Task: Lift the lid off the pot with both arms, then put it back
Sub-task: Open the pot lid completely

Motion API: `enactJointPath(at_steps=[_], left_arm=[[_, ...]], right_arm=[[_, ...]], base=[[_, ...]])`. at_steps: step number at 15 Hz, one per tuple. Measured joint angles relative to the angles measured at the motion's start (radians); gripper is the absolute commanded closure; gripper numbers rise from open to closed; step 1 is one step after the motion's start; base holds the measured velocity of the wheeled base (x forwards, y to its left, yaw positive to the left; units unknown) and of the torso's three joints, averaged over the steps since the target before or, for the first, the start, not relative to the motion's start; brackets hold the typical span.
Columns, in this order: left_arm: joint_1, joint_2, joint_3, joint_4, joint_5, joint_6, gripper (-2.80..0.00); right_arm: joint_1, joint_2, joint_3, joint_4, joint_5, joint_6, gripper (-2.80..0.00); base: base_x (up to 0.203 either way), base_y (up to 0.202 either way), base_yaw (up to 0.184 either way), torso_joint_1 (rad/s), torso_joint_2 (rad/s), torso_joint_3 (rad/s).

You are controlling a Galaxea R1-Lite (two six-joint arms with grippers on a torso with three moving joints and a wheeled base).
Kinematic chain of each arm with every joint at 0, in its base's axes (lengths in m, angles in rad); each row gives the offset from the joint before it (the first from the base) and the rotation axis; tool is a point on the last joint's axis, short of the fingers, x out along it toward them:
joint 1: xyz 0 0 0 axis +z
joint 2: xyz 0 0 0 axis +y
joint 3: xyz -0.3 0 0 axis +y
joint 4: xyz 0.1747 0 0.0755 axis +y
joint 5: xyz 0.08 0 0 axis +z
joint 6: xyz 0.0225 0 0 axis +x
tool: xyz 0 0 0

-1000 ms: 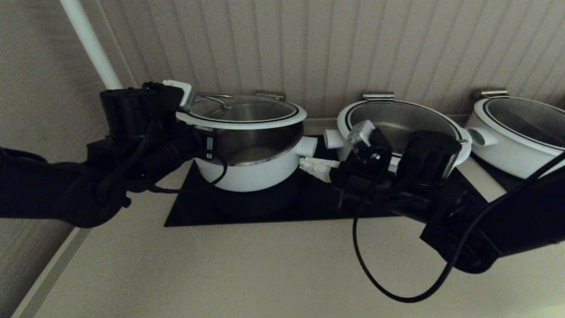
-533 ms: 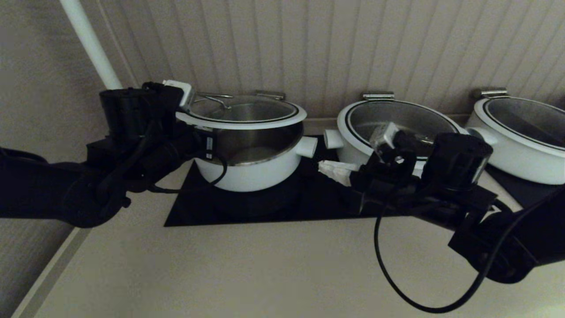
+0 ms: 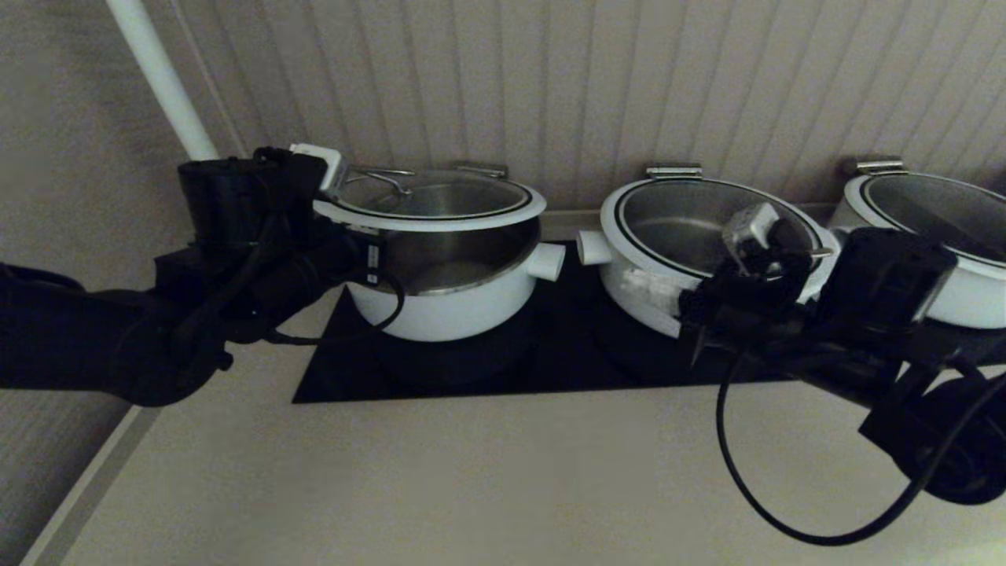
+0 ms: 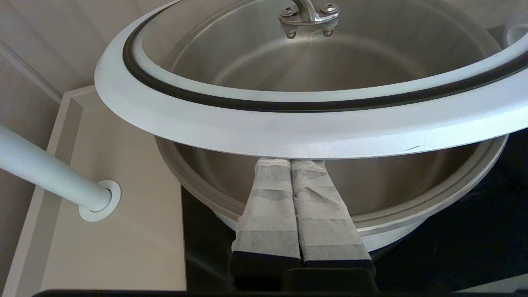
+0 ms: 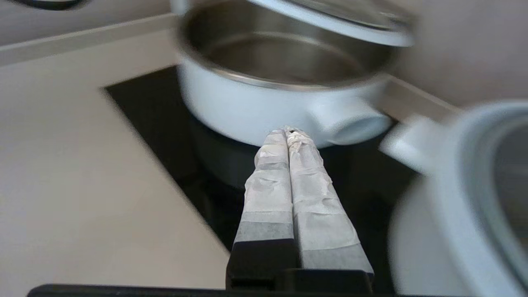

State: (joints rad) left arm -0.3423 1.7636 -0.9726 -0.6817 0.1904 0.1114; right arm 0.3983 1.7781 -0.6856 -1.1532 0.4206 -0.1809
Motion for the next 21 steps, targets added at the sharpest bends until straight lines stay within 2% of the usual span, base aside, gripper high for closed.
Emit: enactJointPath(at_steps=[4, 10, 13, 16, 21], left_arm=[[-0.001, 0.000, 0.002, 0.000, 0.000, 0.000, 0.00], [0.000, 0.000, 0.003, 0.000, 0.007, 0.000, 0.00], [-0.001, -0.001, 0.003, 0.000, 0.027, 0.000, 0.00], [-0.001, -0.007, 0.000, 0.001, 0.027, 0.001, 0.00], [-0.001, -0.019, 0.004, 0.001, 0.027, 0.001, 0.00]], right_arm=[[-0.026, -0.038, 0.046, -0.006, -0.144, 0.000, 0.00], [-0.029, -0.107, 0.102, -0.008, -0.182, 0.000, 0.00], [-0.029, -0.144, 0.148, -0.005, -0.246, 0.000, 0.00], [-0.029, -0.195, 0.233, -0.001, -0.304, -0.013, 0.00], [-0.030, -0.325, 0.428, 0.007, -0.308, -0.017, 0.00]], base=[[0.000, 0.000, 0.000, 0.000, 0.00, 0.000], [0.000, 0.000, 0.000, 0.000, 0.00, 0.000], [0.000, 0.000, 0.000, 0.000, 0.00, 0.000], [0.000, 0.000, 0.000, 0.000, 0.00, 0.000], [0.000, 0.000, 0.000, 0.000, 0.00, 0.000]])
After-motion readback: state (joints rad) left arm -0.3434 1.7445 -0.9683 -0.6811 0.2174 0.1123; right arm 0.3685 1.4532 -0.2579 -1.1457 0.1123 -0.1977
